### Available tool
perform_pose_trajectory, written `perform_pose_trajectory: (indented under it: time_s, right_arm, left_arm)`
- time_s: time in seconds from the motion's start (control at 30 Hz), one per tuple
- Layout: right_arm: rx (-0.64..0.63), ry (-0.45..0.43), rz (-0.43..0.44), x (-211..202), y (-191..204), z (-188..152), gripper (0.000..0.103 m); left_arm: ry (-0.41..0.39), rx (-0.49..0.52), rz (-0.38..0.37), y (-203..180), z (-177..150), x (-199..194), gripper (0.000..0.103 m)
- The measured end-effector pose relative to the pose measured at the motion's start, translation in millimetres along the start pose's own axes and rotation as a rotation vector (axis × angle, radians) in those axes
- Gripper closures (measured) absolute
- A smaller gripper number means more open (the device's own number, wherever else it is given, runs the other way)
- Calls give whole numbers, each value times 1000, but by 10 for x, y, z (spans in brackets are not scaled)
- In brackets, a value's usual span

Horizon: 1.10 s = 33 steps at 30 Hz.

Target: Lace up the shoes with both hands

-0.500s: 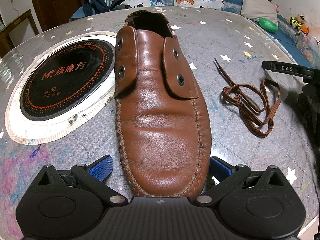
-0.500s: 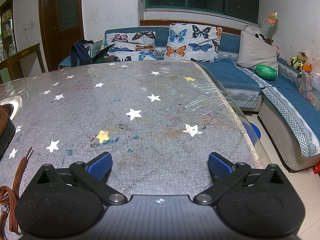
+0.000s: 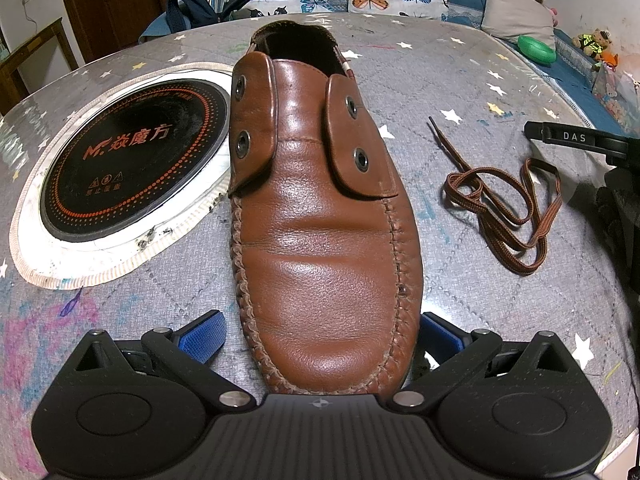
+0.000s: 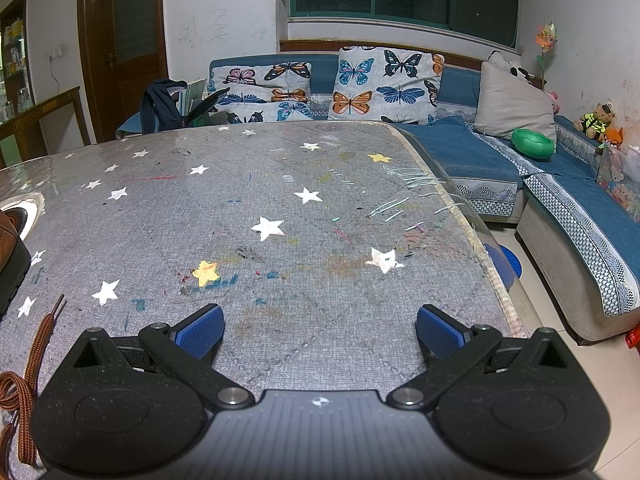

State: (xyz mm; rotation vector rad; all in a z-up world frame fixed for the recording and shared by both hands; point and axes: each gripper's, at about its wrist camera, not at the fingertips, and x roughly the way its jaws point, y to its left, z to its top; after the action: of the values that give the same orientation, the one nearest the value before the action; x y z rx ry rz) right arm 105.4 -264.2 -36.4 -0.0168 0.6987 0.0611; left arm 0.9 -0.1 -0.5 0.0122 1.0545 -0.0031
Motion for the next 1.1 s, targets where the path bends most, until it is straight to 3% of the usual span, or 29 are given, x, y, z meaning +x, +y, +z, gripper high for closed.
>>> perform_pose_trajectory:
  time_s: [1.1]
  right_arm:
    - [0, 3, 0, 3, 32, 19, 0]
  left_arm:
    - [-4, 4, 1, -9, 8, -11, 0]
